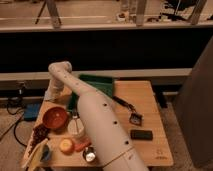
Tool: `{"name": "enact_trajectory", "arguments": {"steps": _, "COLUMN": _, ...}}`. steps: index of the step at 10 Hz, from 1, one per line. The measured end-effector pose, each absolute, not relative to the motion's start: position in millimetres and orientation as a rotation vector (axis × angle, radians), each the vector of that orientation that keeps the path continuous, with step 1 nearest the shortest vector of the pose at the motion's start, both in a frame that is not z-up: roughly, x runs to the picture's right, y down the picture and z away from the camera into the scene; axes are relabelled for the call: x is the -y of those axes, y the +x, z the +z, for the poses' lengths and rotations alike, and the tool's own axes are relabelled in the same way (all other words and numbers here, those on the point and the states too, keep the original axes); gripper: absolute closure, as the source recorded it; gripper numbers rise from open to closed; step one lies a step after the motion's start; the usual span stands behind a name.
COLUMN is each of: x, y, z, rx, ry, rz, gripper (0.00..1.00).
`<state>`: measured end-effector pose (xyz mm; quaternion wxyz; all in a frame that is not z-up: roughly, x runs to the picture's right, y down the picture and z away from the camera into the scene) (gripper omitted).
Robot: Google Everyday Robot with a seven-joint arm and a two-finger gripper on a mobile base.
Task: Wipe table surface with towel
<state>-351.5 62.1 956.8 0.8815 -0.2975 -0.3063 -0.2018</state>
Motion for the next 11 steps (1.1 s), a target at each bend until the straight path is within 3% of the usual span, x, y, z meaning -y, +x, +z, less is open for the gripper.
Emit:
{"name": "enact_trajectory", "arguments": {"steps": 6, "x": -110, "y": -316, "z": 927, "rx": 0.636, "ry": -0.659, "rz": -0.435, "gripper": 0.98}}
{"name": "enact_trajectory", "arguments": {"steps": 11, "x": -104, "y": -259, "z": 932, "rx": 0.567, "ry": -0.646, "rz": -0.33, "gripper": 0.98}}
